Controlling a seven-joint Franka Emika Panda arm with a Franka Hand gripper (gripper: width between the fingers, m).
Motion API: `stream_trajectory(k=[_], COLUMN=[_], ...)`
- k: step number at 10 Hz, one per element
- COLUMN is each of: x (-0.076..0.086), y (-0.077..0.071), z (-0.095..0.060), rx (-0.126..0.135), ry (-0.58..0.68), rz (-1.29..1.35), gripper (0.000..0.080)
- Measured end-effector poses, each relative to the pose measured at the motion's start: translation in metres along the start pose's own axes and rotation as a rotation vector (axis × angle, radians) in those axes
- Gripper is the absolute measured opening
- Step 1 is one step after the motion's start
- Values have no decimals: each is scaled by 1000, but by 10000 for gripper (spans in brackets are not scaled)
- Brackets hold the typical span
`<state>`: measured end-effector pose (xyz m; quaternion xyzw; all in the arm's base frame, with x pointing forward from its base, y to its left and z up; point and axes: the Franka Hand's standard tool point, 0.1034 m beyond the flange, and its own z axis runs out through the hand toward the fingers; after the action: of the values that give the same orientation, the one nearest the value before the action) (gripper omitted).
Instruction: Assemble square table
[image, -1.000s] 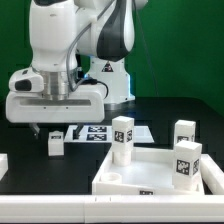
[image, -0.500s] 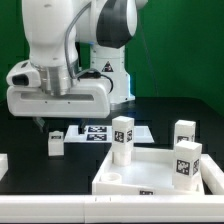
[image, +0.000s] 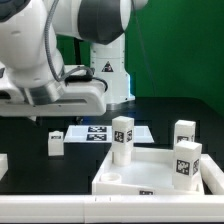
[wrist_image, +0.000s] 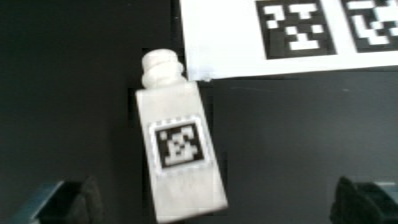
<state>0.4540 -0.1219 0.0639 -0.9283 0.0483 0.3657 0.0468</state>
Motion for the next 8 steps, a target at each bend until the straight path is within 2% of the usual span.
stream_trajectory(k=[1,3,5,8], x=[-1,1,8,15], y=[0,3,15,16], z=[6,9,19,38], rx=[5,9,21,14], ry=[-61,-83,-133,-177], rz=[4,-11,7,70], gripper=[649,649,649,649])
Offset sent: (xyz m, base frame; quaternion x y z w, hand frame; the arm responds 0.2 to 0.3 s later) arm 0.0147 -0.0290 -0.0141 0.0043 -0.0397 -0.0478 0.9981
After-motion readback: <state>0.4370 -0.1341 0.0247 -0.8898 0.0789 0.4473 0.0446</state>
